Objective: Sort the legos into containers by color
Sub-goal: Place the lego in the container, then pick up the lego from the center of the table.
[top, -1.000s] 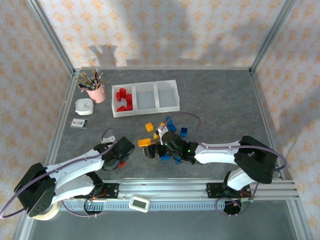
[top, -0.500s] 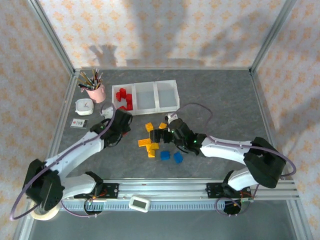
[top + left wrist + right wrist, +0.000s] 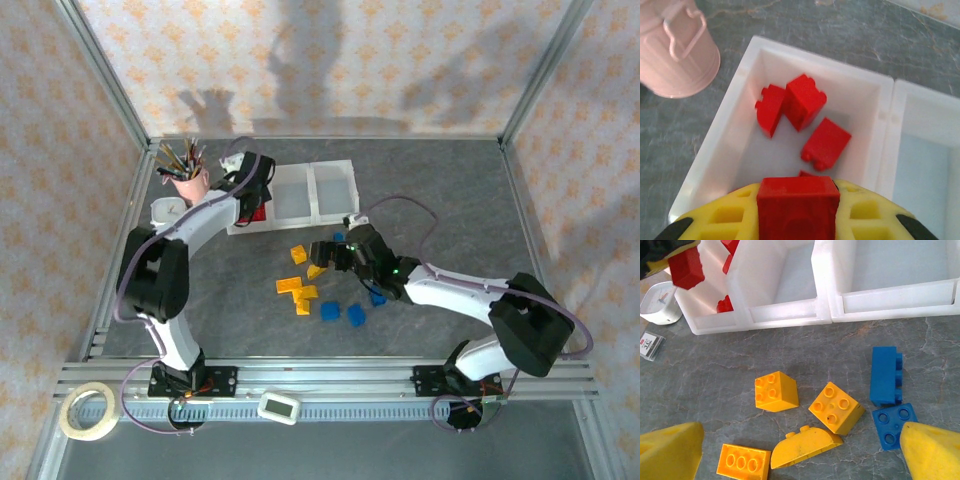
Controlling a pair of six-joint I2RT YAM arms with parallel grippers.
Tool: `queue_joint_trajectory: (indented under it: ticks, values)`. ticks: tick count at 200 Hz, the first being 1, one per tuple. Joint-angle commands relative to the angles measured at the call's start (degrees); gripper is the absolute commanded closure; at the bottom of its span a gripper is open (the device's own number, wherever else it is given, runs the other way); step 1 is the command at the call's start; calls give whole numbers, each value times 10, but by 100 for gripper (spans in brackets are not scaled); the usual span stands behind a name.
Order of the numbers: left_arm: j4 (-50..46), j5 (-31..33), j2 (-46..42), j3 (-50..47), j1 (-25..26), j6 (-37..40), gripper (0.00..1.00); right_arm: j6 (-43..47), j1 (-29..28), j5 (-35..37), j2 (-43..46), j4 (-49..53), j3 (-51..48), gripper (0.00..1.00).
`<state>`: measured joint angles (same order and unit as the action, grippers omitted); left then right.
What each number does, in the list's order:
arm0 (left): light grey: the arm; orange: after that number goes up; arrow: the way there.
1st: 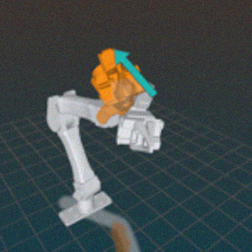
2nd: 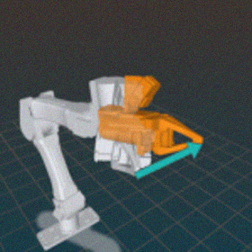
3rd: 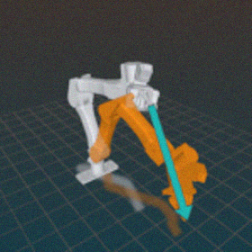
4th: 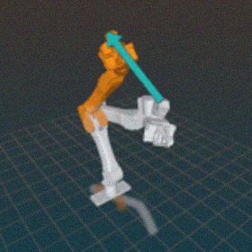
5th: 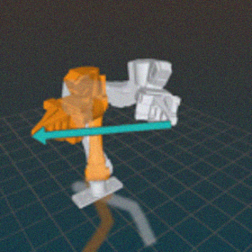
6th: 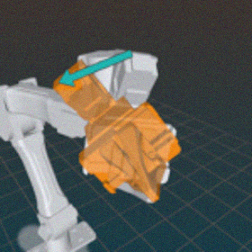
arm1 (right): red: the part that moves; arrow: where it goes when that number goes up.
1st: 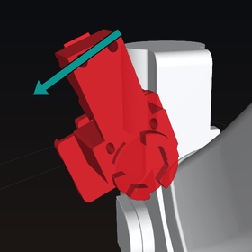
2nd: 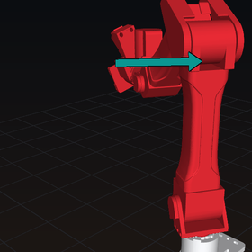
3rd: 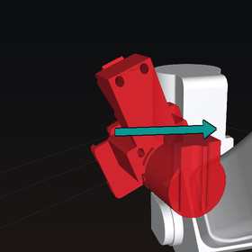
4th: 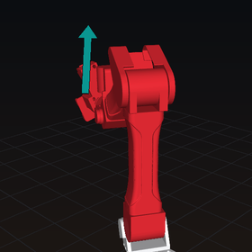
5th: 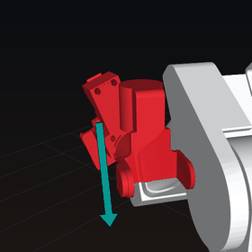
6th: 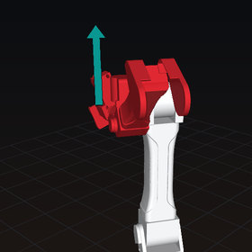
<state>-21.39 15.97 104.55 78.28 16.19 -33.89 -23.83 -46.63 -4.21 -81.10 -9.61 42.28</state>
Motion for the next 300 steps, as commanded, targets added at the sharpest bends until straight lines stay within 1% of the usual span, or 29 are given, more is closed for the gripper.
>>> queue_joint_trajectory:
  ticks: [1, 16, 31, 67, 75, 104, 121, 141, 181, 185, 210, 239, 255, 284, 300]
  values:
    - [-22, 33, 24, 48, -10, 29, 68, 1, 3, 17, 11, 13, 24, 0]
    - [-23, 33, 28, 54, -14, 32, 64, 4, 3, 18, 15, 13, 24, 0]
    - [-25, 31, 21, 55, -16, 33, 57, 6, 4, 18, 20, 16, 24, 0]
    - [-31, 28, -11, 42, -16, 39, 42, 19, 5, 23, 32, 25, 24, 0]
    - [-35, 26, -19, 41, -16, 38, 40, 20, 5, 24, 37, 26, 23, 0]
    - [-32, -31, -61, 11, -9, 38, 39, 17, 6, 17, 51, 36, 12, 0]
    - [-30, -42, -96, -17, 9, 37, 37, 13, 7, 12, 54, 53, 8, 0]
    - [-33, -51, -137, -58, 41, 31, 35, 4, 7, 6, 58, 75, -1, 0]
    - [-43, -64, -201, -147, 129, 7, 32, -16, 20, -22, 82, 70, -52, 0]
    - [-41, -69, -206, -156, 136, -11, 32, -17, 22, -25, 82, 68, -57, 0]
    - [-16, -107, -229, -212, 172, -55, 31, -14, 28, -31, 80, 53, -84, 0]
    - [17, -115, -214, -246, 212, -98, 30, -8, 38, -38, 71, 27, -102, 0]
    - [28, -100, -192, -250, 228, -126, 29, -7, 44, -44, 63, 23, -102, 0]
    - [75, -105, -155, -260, 237, -165, 26, 2, 48, -46, 62, 15, -100, 0]
    - [82, -88, -135, -257, 237, -178, 25, 7, 48, -41, 67, 16, -97, 0]
